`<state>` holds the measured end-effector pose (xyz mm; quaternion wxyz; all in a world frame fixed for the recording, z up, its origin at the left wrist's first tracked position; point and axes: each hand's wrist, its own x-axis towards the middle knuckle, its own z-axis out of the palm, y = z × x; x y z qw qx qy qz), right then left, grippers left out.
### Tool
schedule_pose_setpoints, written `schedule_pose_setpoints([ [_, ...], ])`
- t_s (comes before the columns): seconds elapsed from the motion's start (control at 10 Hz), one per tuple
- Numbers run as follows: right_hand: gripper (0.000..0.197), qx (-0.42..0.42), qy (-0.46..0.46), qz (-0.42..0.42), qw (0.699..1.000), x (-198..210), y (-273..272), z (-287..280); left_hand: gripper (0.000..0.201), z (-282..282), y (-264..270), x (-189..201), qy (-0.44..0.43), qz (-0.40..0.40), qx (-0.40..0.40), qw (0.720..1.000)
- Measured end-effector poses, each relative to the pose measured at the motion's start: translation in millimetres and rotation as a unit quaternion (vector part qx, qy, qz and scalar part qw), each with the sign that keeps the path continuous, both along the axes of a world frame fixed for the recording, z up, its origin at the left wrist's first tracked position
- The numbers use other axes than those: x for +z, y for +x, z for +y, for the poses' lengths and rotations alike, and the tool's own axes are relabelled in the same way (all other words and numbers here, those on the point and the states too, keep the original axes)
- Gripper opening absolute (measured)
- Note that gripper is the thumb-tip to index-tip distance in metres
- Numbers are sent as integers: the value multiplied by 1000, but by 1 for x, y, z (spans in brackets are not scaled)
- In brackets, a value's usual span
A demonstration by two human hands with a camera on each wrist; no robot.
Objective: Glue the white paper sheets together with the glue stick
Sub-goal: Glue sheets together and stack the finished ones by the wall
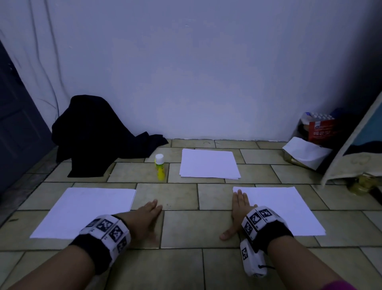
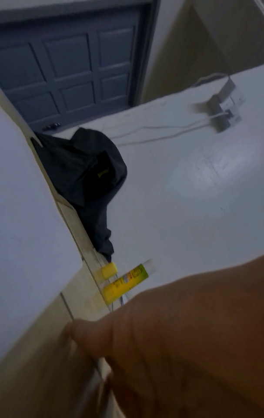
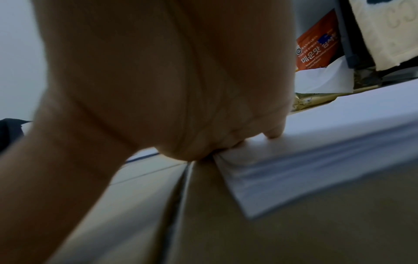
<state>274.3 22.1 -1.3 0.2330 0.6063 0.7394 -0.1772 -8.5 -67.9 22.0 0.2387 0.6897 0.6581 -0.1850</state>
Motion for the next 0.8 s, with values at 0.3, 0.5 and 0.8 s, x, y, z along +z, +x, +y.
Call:
schedule_pose_setpoints([
  [0.3, 150, -2, 2, -6, 1000, -3, 0, 1, 119, -7, -69, 10, 70, 72, 166, 981],
  [0.5, 150, -4, 3, -8, 1000, -5, -1, 1, 81, -10, -84, 3, 87, 125, 130, 980],
  [0.8, 149, -8, -1, -10, 1000, -4, -2, 2, 67, -11, -91, 5, 118, 154, 113, 974],
])
